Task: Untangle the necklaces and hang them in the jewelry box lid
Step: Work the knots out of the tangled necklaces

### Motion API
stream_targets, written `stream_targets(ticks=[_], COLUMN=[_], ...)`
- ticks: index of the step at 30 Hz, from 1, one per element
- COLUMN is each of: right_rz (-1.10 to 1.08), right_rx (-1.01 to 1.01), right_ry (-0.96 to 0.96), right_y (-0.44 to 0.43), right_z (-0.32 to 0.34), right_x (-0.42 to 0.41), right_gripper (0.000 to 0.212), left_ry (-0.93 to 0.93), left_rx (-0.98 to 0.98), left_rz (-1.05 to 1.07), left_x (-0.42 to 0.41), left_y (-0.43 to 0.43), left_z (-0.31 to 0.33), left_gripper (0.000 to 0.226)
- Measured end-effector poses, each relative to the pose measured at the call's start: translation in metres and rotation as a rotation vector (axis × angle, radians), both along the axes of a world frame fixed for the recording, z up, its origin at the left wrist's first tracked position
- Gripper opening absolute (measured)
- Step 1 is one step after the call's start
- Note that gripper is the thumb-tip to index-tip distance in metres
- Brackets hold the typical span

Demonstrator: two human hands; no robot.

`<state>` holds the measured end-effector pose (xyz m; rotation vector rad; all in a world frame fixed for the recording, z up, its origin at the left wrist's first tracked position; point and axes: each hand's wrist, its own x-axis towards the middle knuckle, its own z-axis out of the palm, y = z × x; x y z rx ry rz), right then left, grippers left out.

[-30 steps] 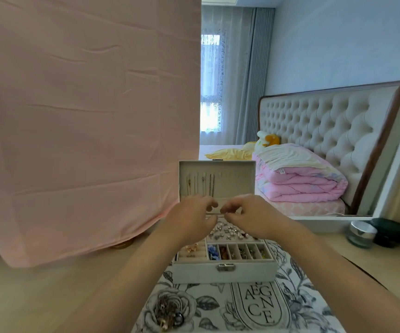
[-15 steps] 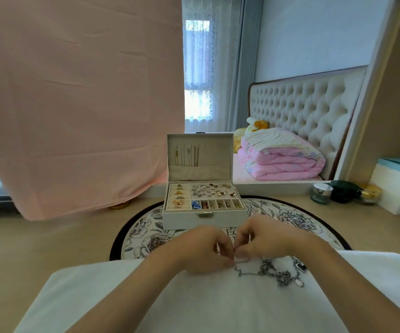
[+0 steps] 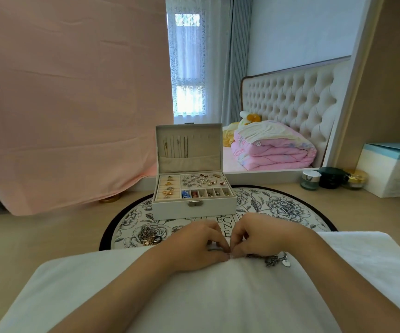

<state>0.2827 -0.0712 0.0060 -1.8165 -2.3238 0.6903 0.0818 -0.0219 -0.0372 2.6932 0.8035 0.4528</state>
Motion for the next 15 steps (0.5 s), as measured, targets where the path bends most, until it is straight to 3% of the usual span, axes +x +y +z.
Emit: stream_targets(ticks=[5, 7, 9, 11, 15], right_rz=[-0.043, -0.048, -0.033, -0.032, -0.025], right_rx=[0.021, -0.012, -0.012, 0.036, 0.019], right_ry=[0.29, 0.217, 0.173, 0.34, 0.811], right_y=[0.008, 0.007, 0.007, 0.009, 0.01], right_z=[-0.003, -0.005, -0.009, -0.01, 0.005], right_x=[0.008, 0.008, 0.006, 0.002, 0.003], right_gripper=[0.014, 0.025, 0.021, 0.005, 0.019], left_ry=[-0.126, -0.141, -0.251, -0.381, -0.565], left_rx=[-0.077, -0.21, -0.389, -0.482, -0.68], left_rz=[0.054, 0.116, 0.149, 0.158, 0.165], left_x=[0.005, 0.007, 0.008, 0.009, 0.004], left_y=[0.0, -0.001, -0.002, -0.002, -0.003], left_z=[0.003, 0.006, 0.01, 0.017, 0.038], left_gripper=[0.007, 0.013, 0.017, 0.017, 0.018])
